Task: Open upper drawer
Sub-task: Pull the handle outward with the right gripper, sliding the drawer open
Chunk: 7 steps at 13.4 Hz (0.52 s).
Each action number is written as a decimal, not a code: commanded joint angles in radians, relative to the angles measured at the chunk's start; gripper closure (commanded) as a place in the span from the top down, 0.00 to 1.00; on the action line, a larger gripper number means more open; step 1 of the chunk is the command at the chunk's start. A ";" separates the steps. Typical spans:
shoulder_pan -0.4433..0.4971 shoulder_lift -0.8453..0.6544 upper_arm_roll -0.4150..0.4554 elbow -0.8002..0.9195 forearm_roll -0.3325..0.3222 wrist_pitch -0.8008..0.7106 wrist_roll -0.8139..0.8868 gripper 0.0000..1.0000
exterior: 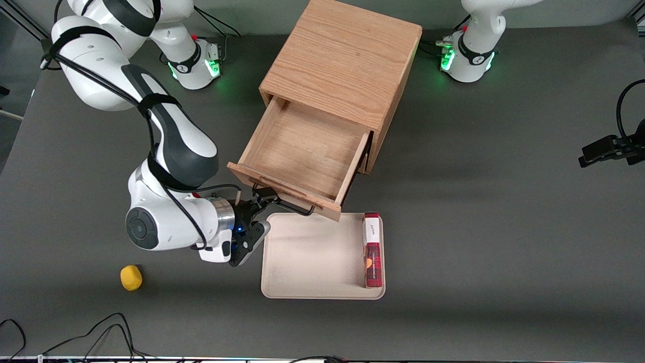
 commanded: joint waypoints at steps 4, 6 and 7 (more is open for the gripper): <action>0.027 0.047 -0.014 0.108 -0.024 -0.013 -0.017 1.00; 0.022 0.032 -0.005 0.108 -0.019 -0.023 -0.016 1.00; 0.013 -0.002 0.000 0.108 -0.018 -0.044 -0.016 1.00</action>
